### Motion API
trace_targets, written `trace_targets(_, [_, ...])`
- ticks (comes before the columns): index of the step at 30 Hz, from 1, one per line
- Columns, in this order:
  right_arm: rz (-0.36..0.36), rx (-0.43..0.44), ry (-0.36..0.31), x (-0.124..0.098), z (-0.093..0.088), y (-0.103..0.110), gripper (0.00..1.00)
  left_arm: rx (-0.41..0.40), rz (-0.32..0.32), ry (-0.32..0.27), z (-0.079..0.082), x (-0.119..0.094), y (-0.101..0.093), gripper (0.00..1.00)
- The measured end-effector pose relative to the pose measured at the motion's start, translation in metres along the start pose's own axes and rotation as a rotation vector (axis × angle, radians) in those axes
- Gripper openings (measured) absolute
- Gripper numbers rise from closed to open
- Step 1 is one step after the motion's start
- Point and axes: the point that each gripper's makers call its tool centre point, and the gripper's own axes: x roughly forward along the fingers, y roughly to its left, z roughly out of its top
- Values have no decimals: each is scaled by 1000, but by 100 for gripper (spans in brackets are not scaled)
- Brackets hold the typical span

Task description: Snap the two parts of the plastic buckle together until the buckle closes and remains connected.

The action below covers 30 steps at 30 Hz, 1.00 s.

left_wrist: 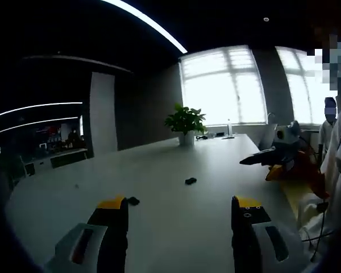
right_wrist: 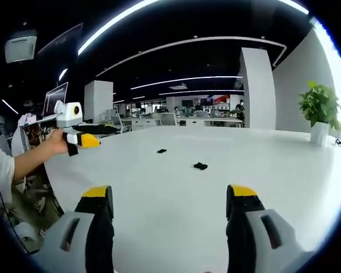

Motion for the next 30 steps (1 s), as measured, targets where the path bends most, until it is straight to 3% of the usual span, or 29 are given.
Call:
trace_targets(8, [-6,-2,-1,0,1,-1,81,-30,-45,4,-4,20,-2,74])
trace_targets(19, [-10,0,3,0,-1,-5,81,-38,-79,3,-7,33,-3,74])
trace_targets(30, [-19,3,9,0,-4,-9,81,-31,-104,1,-2,46,-3,74])
